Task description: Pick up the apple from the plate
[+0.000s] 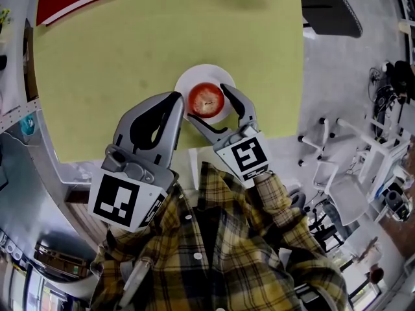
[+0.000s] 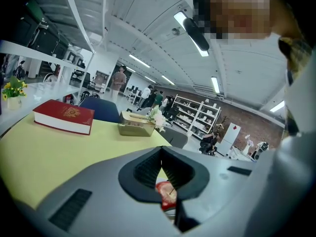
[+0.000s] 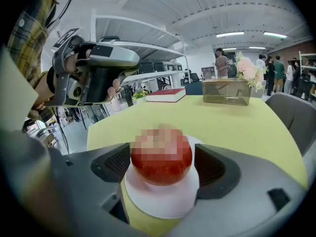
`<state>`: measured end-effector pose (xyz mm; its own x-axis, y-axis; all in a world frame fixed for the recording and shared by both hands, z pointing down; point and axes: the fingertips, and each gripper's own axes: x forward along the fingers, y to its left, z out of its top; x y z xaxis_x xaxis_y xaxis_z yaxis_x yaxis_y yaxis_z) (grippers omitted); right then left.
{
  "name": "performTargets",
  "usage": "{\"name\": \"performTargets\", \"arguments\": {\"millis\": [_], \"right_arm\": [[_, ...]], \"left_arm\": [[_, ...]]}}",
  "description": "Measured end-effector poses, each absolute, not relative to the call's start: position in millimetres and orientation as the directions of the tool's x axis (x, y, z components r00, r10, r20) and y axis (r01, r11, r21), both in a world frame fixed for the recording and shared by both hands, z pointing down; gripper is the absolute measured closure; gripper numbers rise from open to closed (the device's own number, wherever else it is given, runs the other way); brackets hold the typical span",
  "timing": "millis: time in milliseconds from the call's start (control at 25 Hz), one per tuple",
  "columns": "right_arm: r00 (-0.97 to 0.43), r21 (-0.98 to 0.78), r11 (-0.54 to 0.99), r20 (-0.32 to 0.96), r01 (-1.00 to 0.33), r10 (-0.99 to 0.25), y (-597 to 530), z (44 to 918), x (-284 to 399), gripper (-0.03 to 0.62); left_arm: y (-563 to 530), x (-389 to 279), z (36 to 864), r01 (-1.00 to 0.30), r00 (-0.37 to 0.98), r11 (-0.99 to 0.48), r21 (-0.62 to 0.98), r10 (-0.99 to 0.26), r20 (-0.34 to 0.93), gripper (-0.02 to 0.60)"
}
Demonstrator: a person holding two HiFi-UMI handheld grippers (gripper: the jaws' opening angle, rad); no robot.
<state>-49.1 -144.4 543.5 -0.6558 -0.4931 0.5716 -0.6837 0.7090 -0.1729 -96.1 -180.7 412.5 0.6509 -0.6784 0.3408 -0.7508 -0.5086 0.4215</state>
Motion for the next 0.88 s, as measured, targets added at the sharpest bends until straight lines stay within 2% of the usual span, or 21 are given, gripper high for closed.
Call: {"name": "performTargets", "arguments": {"millis": [880], "right_arm": [[-0.649,-0.140,0.732,0.592,-0.667,-0.478,-145.0,550.9,-52.2,0.217]], "left_arm": [[-179.0,-92.3,413.9,-0.751,0.648,-0.497,0.434,-0.682,0.341,0.574]]}}
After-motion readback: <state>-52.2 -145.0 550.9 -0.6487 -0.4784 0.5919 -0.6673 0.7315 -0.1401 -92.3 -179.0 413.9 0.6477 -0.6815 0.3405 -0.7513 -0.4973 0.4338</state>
